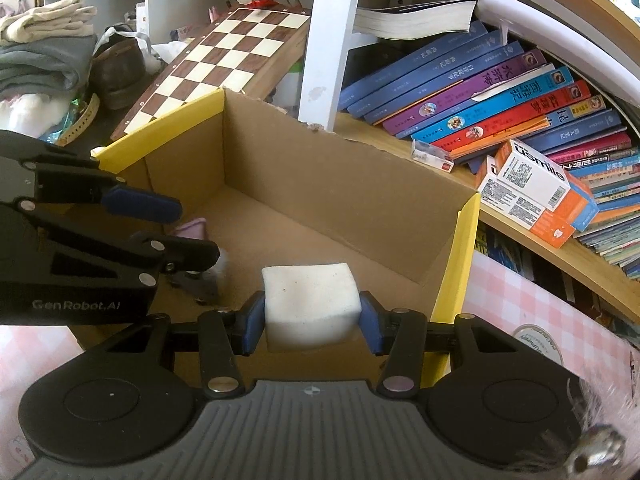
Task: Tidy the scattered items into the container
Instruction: 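Lower both items into the box and open both tools, then withdraw both open tools up from the yellow box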
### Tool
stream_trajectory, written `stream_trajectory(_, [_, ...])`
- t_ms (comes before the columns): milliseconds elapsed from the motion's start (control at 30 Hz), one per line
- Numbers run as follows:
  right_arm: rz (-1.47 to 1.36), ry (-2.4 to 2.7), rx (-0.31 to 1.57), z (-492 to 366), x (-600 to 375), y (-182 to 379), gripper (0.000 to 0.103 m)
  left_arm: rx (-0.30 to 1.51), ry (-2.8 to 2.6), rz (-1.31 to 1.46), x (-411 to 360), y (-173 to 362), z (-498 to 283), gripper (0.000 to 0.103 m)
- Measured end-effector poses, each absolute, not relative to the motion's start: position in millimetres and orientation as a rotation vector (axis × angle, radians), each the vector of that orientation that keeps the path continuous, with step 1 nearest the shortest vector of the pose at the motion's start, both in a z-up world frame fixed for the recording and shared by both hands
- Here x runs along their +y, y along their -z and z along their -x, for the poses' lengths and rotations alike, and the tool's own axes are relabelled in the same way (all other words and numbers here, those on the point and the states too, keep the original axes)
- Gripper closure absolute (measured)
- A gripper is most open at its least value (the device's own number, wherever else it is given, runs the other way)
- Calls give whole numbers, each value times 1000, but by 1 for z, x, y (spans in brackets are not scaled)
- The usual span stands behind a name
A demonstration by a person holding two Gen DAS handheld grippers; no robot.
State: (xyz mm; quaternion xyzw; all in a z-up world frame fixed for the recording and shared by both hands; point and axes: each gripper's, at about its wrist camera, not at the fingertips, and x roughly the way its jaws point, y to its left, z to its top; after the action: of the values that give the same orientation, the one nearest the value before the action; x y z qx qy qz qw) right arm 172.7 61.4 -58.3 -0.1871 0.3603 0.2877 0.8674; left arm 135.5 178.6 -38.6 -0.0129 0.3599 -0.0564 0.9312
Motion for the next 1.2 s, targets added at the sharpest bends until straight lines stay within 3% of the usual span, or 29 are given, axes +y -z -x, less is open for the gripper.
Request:
stream_trajectory(167, [392,-603,751,-172,62,57,53,731,113,33,180,37,-135,61])
stream_trajectory(233, [390,-605,743,-171,62,55,38,726,111,40,180,35,-134,59])
stream_trajectory(333, [388,-610,730,-168,61,52,31,715,104,41,180,31,-133,54])
stream_trajectory(1067, [346,-560,652,-124,36,15,30,648,80,17,172,-1,-85,47])
stream_trajectory(1200, [330,-542,638,-112,29,11,24,633,80,6,168,-7,-73,41])
